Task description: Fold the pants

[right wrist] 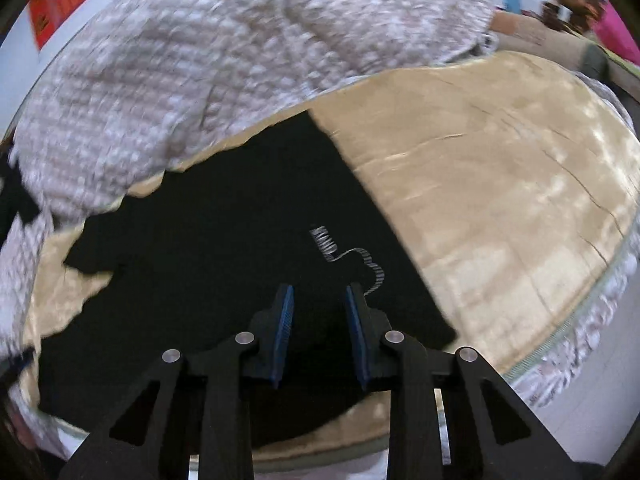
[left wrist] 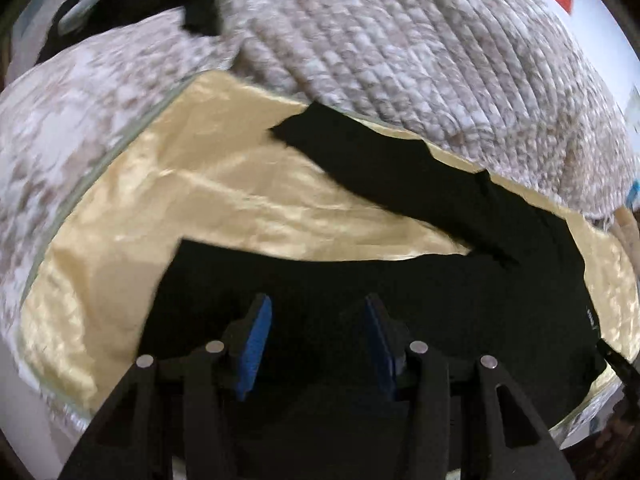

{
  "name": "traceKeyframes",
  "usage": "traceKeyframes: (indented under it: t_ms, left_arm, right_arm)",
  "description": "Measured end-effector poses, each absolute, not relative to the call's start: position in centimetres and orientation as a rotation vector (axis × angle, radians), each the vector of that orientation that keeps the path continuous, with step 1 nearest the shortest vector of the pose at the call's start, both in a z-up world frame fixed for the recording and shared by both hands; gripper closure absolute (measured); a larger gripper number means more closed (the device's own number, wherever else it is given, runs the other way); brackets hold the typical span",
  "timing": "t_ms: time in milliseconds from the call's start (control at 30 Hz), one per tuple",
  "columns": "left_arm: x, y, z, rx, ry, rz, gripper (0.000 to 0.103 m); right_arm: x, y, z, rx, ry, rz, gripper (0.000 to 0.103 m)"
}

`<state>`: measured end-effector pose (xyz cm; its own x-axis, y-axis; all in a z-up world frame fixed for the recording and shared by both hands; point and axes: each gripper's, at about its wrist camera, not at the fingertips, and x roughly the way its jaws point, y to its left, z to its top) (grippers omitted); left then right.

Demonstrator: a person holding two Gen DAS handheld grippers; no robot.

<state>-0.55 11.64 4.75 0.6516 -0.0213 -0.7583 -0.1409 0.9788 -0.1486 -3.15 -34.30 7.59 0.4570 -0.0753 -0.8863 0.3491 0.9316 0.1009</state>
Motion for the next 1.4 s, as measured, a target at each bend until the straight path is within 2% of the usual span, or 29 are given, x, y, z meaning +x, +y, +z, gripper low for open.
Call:
traceKeyframes:
  t_ms: [100, 233, 400, 600, 700, 733, 833, 867, 1000, 1400]
  left_arm:
    - [0.5, 10.6, 3.2, -0.138, 0.879, 0.081, 0.053]
    - [1.1, 9.8, 1.9, -0.125, 0.906, 0.070, 0.053]
    - [1.8, 7.9, 2.5, -0.038, 0.839, 0.080, 0.052]
    - [3.2, 10.7, 0.6, -0.056, 0.910, 0.215, 0.052]
    - [2.7, 11.4, 1.0, -0.081, 0.890, 0.234, 0.052]
    - [2.5, 11.3, 1.3, -0.077, 0.875, 0.236, 0.052]
    - [2.2, 11.3, 1.7, -0.069, 0.855, 0.247, 0.052]
    - [2.3, 11.4, 1.5, -0.071, 0.864, 0.246, 0.052]
    - [2.6, 11.3, 0.7, -0.055, 0.896, 0.252, 0.052]
    - [1.4, 7.8, 2.2, -0.010, 0.854, 0.136, 0.052]
  right_arm:
    - [-3.0, -34.1, 4.8, 0.248, 1.185, -0.280, 0.074]
    - [-2.6, -33.2, 6.2, 0.226, 1.116, -0.239, 0.074]
    - [0.1, -29.7, 6.2, 0.196, 1.111, -0.071, 0.074]
    - [2.1, -27.6, 3.6, 0.142, 1.152, -0.013, 0.074]
    - [1.7, -28.2, 4.0, 0.154, 1.117, -0.018, 0.074]
    - [1.6, -28.1, 4.5, 0.152, 1.093, -0.023, 0.072]
    - [1.2, -28.5, 5.4, 0.143, 1.047, -0.050, 0.059]
    - [1.4, -28.8, 5.3, 0.142, 1.049, -0.071, 0.058]
    - [1.7, -30.3, 4.0, 0.176, 1.104, -0.133, 0.057]
    - [0.3, -28.8, 5.4, 0.178, 1.074, -0.047, 0.057]
